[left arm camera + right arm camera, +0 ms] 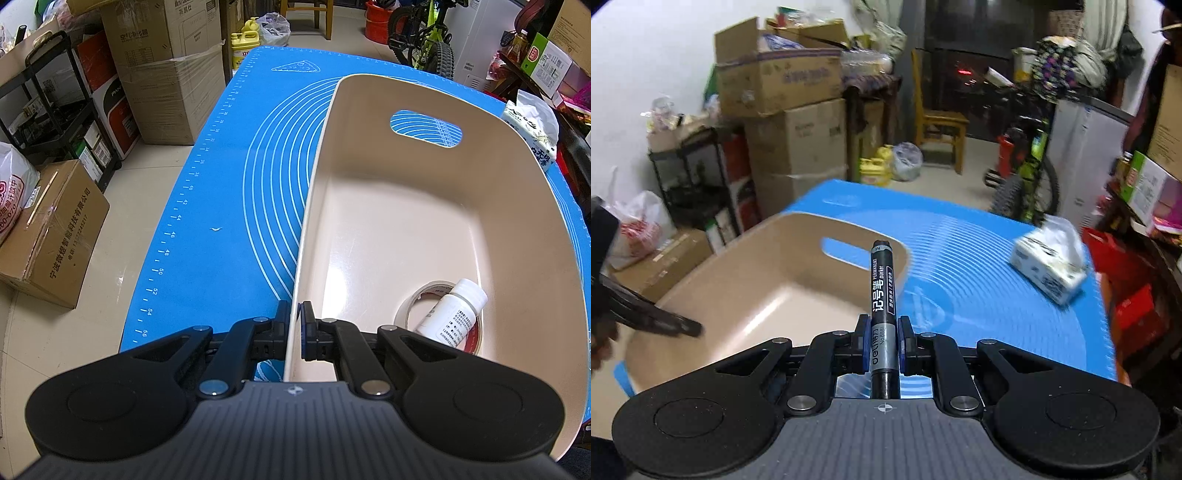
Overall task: Organize rigid objects
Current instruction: 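Carry the black marker into the beige basket and open the right gripper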
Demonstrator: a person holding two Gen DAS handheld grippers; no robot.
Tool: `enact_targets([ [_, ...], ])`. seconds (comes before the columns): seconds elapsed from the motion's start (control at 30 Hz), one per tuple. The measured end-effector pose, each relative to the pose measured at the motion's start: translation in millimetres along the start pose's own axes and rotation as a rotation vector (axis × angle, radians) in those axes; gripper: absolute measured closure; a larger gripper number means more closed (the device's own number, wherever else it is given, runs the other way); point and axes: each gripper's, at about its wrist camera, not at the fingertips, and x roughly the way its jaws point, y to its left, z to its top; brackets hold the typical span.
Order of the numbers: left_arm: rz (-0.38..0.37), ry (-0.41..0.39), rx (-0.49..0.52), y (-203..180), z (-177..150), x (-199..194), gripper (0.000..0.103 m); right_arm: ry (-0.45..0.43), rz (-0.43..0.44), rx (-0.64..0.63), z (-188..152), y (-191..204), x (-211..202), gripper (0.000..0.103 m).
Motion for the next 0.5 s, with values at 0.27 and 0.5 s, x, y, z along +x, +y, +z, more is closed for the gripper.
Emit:
enact_targets([
  [0.27,0.002,0.000,0.003,0,0,0,0.096,0.039,0.122,-0.062,4,54,29,0.078],
  [0.5,0.003,0.000,0.005,1,0,1,0.096,0.146,0.131,-0.097,-8,83,63,0.078],
])
